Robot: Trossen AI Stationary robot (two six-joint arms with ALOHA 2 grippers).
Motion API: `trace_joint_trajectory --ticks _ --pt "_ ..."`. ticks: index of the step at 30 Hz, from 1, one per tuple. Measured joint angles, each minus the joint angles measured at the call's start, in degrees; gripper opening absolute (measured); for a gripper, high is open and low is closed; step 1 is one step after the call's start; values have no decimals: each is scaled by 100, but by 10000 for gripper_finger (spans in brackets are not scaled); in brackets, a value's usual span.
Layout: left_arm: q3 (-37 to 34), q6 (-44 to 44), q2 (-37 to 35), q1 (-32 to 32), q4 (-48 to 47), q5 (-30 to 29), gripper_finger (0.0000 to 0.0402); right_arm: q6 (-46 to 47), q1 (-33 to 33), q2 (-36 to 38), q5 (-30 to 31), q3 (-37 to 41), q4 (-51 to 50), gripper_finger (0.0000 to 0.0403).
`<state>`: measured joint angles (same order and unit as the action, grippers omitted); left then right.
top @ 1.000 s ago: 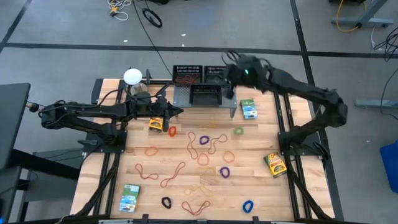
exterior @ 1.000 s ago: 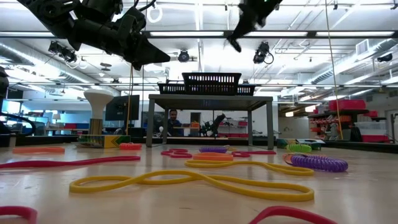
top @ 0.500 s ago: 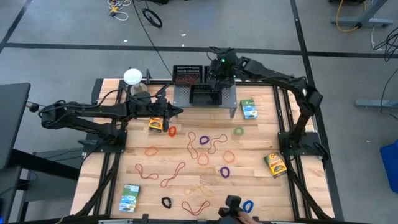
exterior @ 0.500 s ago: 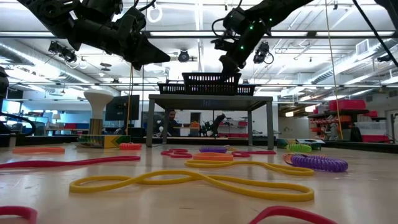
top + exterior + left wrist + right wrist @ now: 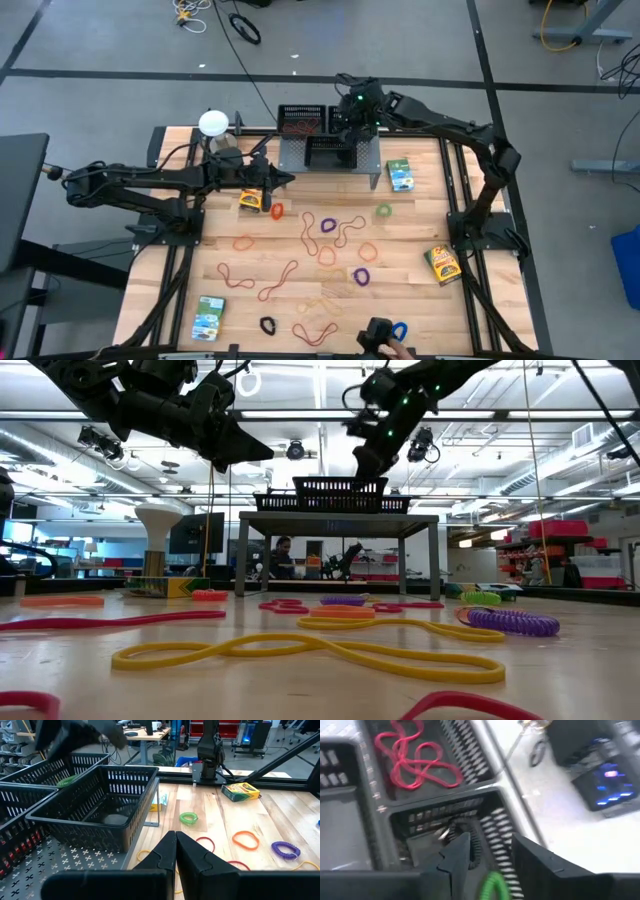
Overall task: Pick & Place Office Desk Supplies
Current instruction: Put the crayon box into the bottom black basket on the shelf
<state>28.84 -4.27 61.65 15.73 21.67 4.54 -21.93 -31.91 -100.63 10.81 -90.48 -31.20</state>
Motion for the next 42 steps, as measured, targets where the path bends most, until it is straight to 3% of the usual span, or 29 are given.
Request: trace_joint_trajectory --ticks 3,8,10,17,21,28,35,42 --pt "0 0 0 0 0 -1 13 -91 104 315 172 0 -193 129" --pt "0 0 0 0 0 1 13 -33 407 828 92 0 -777 31" --pt "0 2 0 0 0 1 13 41 582 991 -14 100 -942 10" --pt "0 2 0 0 0 1 13 475 1433 1897 16 1777 -81 5" --pt "0 1 0 0 0 0 13 1010 2061 2492 682 2841 493 4" --pt "0 0 0 0 4 1 13 2581 3119 3335 1835 3615 -137 2" --pt "0 1 0 0 2 1 13 3542 3986 3505 2253 4880 9 2" --pt "0 0 0 0 2 1 13 4056 4186 3505 2466 5868 613 2"
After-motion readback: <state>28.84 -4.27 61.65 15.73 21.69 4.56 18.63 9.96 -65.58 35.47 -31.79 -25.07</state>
